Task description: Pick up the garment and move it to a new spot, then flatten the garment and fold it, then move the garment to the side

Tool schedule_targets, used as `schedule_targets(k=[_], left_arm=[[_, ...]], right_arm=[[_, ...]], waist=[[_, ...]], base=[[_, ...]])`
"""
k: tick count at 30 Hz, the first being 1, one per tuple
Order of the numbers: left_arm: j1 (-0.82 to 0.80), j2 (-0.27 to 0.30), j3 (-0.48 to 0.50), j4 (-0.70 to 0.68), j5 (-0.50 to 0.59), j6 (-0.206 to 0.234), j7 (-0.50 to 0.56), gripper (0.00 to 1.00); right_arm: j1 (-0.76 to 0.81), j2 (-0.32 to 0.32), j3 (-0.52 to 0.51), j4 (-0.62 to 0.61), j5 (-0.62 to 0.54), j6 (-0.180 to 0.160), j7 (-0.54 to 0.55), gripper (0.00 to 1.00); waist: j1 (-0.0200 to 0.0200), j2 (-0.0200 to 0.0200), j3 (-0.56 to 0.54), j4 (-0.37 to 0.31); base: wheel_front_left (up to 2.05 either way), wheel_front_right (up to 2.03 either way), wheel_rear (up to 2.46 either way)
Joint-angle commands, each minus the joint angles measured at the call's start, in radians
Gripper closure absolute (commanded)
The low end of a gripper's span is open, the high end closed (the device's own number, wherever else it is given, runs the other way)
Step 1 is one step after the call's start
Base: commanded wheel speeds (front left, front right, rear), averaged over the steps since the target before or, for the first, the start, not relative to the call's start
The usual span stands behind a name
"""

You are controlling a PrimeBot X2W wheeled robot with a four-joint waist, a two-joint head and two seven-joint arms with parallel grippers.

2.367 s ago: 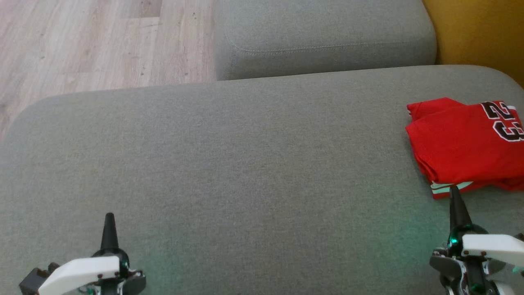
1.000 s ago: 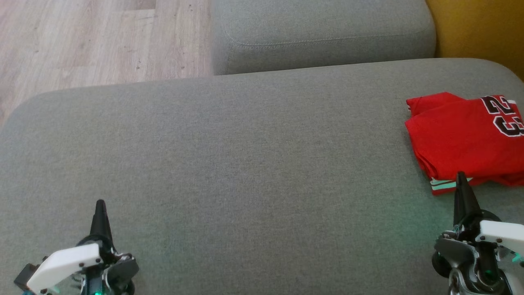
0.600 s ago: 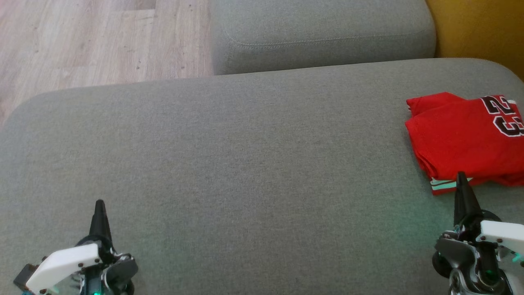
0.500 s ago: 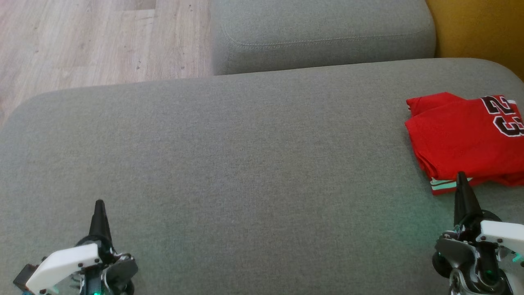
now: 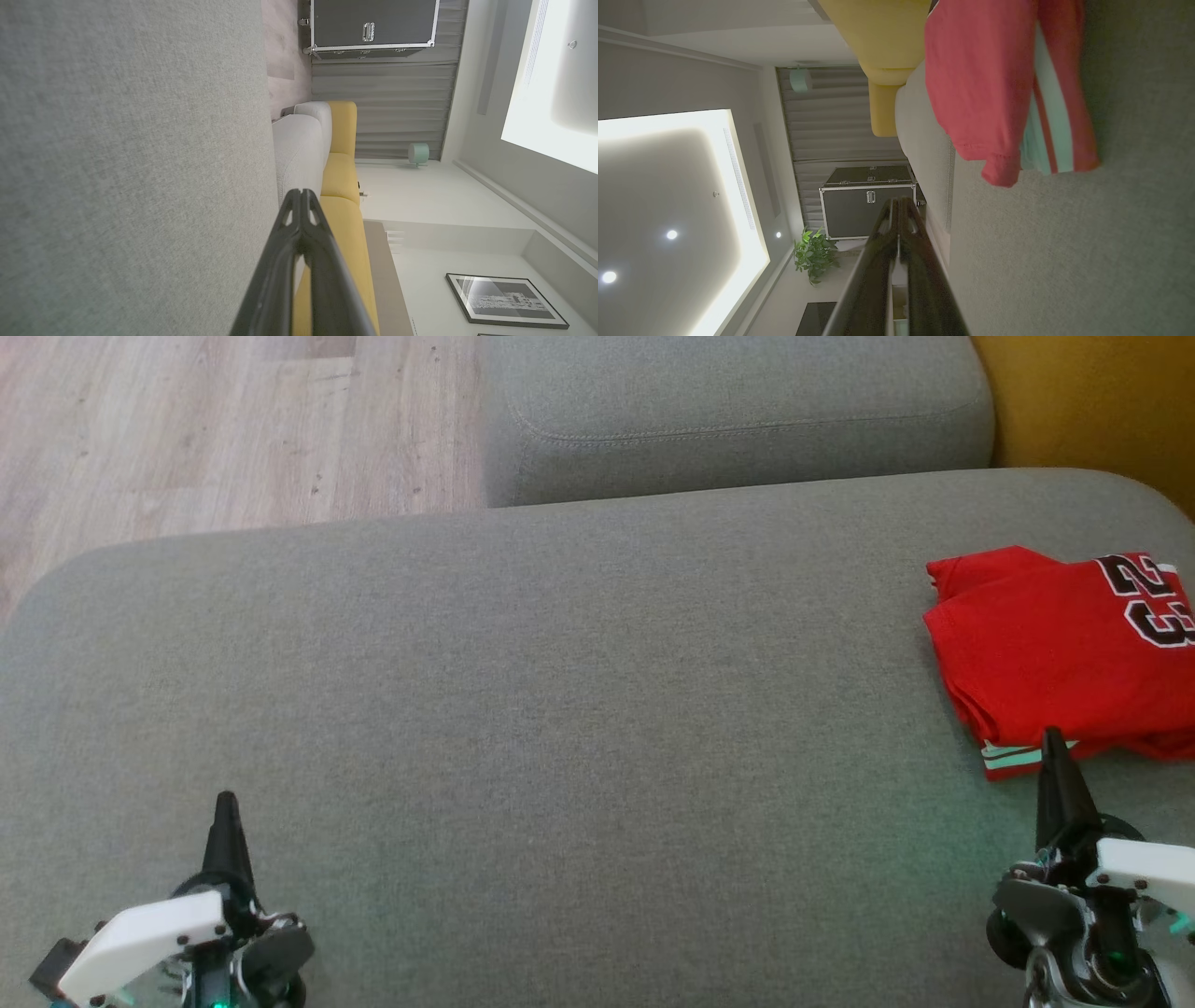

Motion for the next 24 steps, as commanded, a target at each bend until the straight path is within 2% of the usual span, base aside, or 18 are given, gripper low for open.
schedule_targets(k=[1,24], left_arm=[[-0.05,0.008,0.034,-0.028,0.009,-0.007,0.008,1.0],[-0.05,0.004,0.04,-0.028,0.014,-0.007,0.012,1.0]], right_arm=[[-0.05,-0.008,0.016,-0.031,-0.004,-0.001,0.006,1.0],[-0.05,-0.004,0.011,-0.031,-0.008,-0.001,0.01,1.0]], waist=[[0.0,0.0,0.0,0.0],[0.0,0.0,0.0,0.0]], base=[[0.0,0.0,0.0],[0.0,0.0,0.0]])
